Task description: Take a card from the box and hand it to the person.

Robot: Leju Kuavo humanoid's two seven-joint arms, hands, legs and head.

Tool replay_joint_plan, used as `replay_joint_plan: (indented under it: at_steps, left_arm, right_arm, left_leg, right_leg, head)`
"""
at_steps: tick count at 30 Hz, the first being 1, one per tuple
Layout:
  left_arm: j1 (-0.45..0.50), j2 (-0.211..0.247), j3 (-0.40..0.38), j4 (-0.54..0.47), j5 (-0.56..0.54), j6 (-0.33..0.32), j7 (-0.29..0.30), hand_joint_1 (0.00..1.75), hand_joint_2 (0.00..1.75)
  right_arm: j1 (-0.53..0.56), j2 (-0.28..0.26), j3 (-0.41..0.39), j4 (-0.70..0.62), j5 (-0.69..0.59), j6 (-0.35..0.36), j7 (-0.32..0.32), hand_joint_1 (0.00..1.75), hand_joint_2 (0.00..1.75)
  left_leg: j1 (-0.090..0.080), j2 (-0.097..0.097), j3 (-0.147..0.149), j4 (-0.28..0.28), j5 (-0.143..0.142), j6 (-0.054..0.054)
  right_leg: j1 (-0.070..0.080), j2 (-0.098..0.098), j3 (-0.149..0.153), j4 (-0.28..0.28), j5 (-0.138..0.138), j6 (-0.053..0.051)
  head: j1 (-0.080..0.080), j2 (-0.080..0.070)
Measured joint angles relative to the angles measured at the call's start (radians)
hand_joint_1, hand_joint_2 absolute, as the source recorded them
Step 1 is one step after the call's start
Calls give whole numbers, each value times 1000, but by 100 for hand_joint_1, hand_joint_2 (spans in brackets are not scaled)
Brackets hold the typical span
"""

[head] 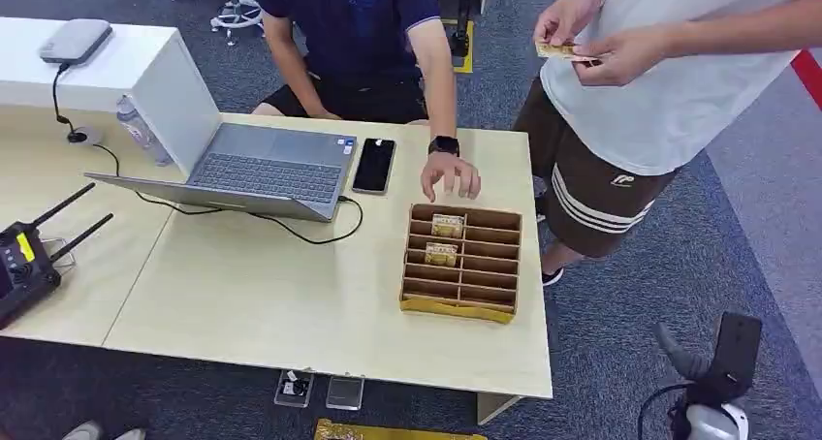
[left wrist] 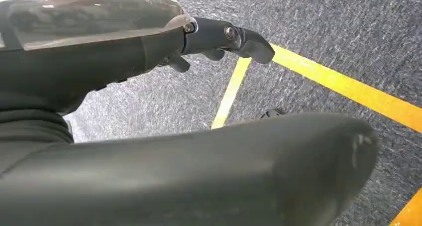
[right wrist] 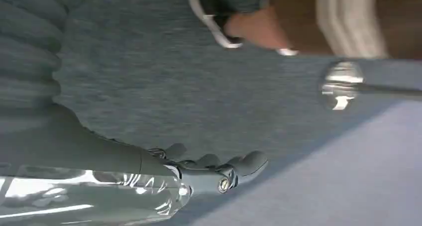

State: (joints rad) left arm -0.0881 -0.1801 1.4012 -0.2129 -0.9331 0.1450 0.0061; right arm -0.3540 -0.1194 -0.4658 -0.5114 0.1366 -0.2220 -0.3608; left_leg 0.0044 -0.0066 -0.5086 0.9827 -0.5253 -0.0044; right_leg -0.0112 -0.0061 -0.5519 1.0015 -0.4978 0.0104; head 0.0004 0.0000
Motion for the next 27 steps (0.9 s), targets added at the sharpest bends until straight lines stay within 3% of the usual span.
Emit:
replay_joint_plan:
  at_steps: [2,3,7,11,15,21,27]
  left_arm:
    - [0,0,0,0,-2,-7,-3,0,0]
    - [1,0,0,0,-4,-8,-3,0,175]
    - [-2,1,-1,0,-15,5,5,0,175]
    - [4,53,-60,2,-168,-156,32,0,175]
    - [4,100,-126,2,-230,-187,52,0,175]
    - [4,116,-190,2,-271,-121,40,0,175]
    - [5,116,-234,2,-288,-37,-19,0,175]
  right_arm:
    - [19,-8,-24,62,2,3,47,0,175]
    - [32,-9,-30,83,7,5,67,0,175]
    - [62,-13,-46,151,31,18,147,0,175]
    - [89,-13,-45,212,96,69,326,0,175]
    - [154,5,-33,262,152,142,503,0,175]
    - [231,48,15,295,224,214,567,0,175]
    - [259,71,66,308,274,268,597,0,175]
  left_leg:
    - [0,0,-1,0,0,0]
    - [0,0,-1,0,0,0]
    - [0,0,0,0,0,0]
    - [1,0,0,0,0,0]
    - [1,0,1,-2,0,-1]
    - [1,0,1,-2,0,-1]
    - [1,0,1,-2,0,-1]
  right_leg:
    - [0,0,0,0,0,0]
    - [0,0,0,0,0,0]
    - [0,0,0,0,0,0]
    - [1,0,0,0,0,0]
    - [2,0,1,0,-1,-2]
    - [1,0,0,1,-2,-3]
    - [1,0,0,0,-2,-3]
  head:
    - [1,0]
    - [2,0]
    - [0,0]
    - [2,0]
    - [1,0]
    - [-1,0]
    - [1,0]
